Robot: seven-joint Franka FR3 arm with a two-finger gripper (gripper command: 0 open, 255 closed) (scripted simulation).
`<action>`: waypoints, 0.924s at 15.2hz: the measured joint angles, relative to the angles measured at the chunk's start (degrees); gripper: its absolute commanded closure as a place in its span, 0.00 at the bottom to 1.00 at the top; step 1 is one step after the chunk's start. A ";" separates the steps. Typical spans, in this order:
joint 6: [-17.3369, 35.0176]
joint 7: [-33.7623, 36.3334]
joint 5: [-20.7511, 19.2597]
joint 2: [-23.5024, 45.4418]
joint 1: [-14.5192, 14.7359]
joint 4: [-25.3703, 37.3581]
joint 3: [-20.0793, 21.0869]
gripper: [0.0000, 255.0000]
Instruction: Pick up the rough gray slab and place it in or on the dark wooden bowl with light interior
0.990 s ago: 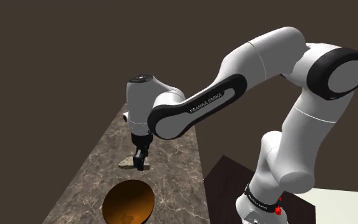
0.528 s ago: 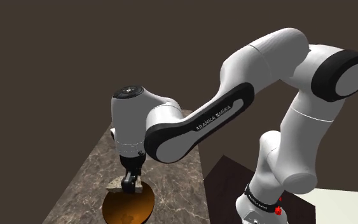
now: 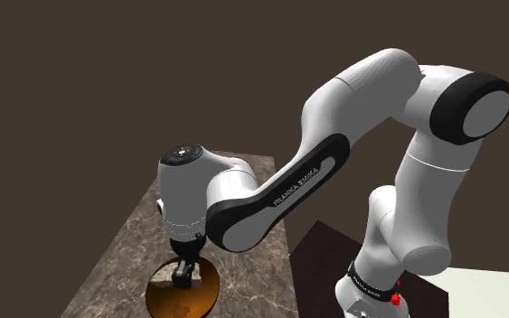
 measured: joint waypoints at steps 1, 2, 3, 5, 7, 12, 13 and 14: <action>0.79 0.18 -0.23 0.49 0.01 -0.33 -0.02 1.00; 1.50 0.45 -0.46 1.03 0.07 -0.53 -0.02 1.00; 2.24 0.69 -0.72 1.59 0.11 -0.74 -0.03 1.00; 2.68 0.78 -0.84 1.82 0.12 -0.95 -0.05 1.00; 2.83 0.81 -0.88 1.90 0.12 -1.02 -0.06 1.00; 2.88 0.82 -0.88 1.91 0.12 -1.05 -0.06 0.00; 2.88 0.82 -0.88 1.91 0.12 -1.05 -0.06 0.00; 2.88 0.82 -0.88 1.90 0.12 -1.05 -0.06 0.00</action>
